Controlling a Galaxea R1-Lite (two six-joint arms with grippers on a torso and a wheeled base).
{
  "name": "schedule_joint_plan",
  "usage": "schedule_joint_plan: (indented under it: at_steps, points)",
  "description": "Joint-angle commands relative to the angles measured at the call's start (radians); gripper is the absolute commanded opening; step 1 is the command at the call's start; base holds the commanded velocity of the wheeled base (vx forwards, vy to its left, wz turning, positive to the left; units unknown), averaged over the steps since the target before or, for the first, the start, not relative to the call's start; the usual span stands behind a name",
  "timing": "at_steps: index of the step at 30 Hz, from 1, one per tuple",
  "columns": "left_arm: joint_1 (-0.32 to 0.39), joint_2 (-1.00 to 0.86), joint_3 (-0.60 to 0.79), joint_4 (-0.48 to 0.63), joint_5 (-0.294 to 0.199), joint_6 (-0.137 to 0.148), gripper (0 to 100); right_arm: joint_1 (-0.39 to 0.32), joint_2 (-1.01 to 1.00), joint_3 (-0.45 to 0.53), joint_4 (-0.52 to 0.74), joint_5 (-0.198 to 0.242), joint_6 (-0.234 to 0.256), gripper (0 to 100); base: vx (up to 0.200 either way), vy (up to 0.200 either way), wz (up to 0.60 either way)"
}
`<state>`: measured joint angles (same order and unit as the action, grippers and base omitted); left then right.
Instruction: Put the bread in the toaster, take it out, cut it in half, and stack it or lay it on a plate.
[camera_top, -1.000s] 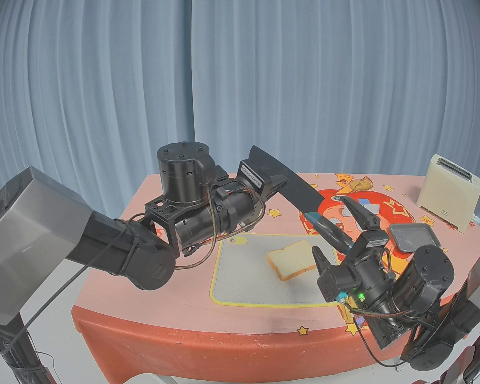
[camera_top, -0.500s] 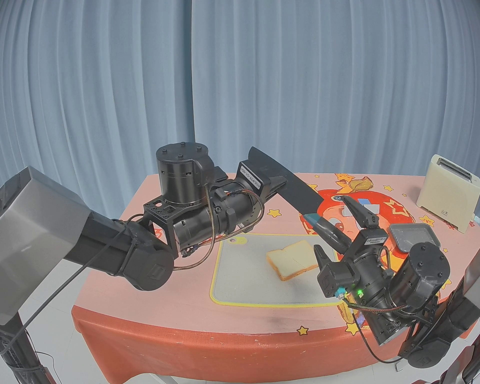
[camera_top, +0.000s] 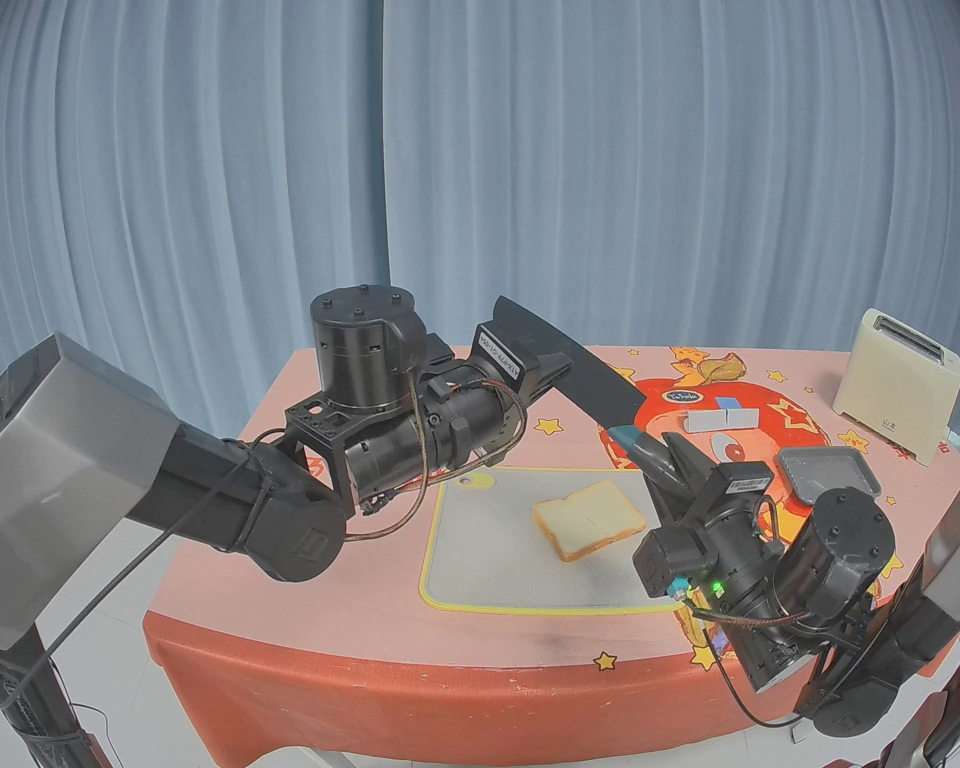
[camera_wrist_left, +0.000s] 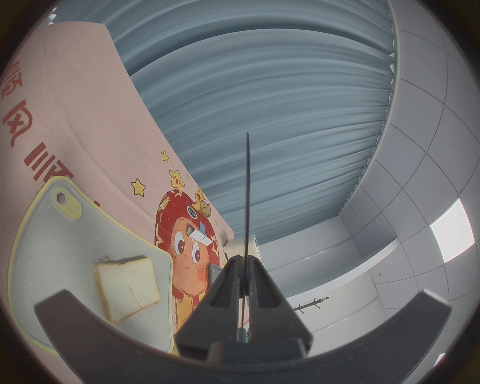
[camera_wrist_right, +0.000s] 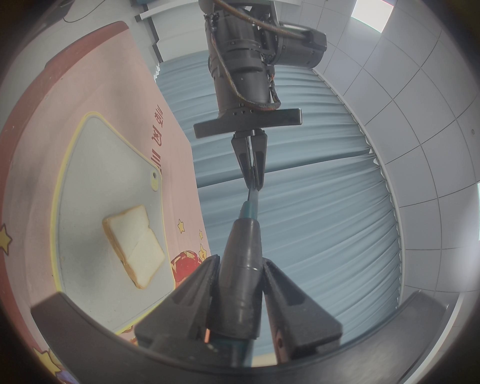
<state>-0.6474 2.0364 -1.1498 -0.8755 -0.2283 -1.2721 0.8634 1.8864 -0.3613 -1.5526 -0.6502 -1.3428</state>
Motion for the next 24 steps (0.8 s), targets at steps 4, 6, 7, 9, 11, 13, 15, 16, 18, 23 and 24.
schedule_joint_plan:
  at_steps: [4, 6, 7, 9, 11, 13, 15, 16, 18, 23, 24]
  points:
    - [0.0, -0.001, -0.001, 0.001, 0.0, -0.003, 0, 0.006, -0.004, 0.007, -0.011, 0.0, 0.001, 0, 0.0, 0.0, 0.0]
    - [-0.001, -0.001, 0.005, 0.0, 0.0, 0.002, 0, 0.011, -0.006, 0.01, -0.011, -0.002, 0.002, 0, 0.0, 0.0, 0.0]
    - [-0.001, -0.001, 0.01, 0.0, -0.002, 0.002, 100, 0.011, -0.006, 0.008, -0.011, -0.002, 0.002, 0, 0.0, 0.0, 0.0]
    - [-0.003, -0.002, 0.036, -0.02, -0.008, 0.016, 100, 0.012, -0.009, 0.008, -0.011, -0.002, 0.004, 0, 0.0, 0.0, 0.0]
    - [-0.008, -0.002, 0.036, -0.046, -0.009, 0.01, 100, 0.012, -0.013, 0.01, -0.011, -0.003, 0.007, 0, 0.0, 0.0, 0.0]
    - [-0.012, -0.007, 0.039, -0.049, -0.011, 0.008, 100, 0.008, -0.018, 0.01, -0.012, -0.003, 0.008, 0, 0.0, 0.0, 0.0]
    - [-0.023, -0.054, 0.058, -0.042, -0.014, 0.011, 100, -0.001, -0.047, 0.021, -0.012, -0.009, 0.022, 0, 0.0, 0.0, 0.0]
    - [-0.032, -0.07, 0.073, -0.042, -0.026, 0.017, 100, -0.003, -0.064, 0.027, -0.012, -0.009, 0.031, 0, 0.0, 0.0, 0.0]
    - [-0.034, -0.088, 0.101, -0.046, -0.052, 0.019, 100, -0.007, -0.085, 0.028, -0.012, -0.016, 0.05, 0, 0.0, 0.0, 0.0]
    - [-0.035, -0.14, 0.151, -0.048, -0.131, 0.02, 100, -0.057, -0.141, 0.019, -0.011, -0.011, 0.091, 0, 0.0, 0.0, 0.0]
    - [-0.035, -0.145, 0.154, -0.049, -0.132, 0.022, 100, -0.058, -0.147, 0.018, -0.009, -0.011, 0.106, 0, 0.0, 0.0, 0.0]
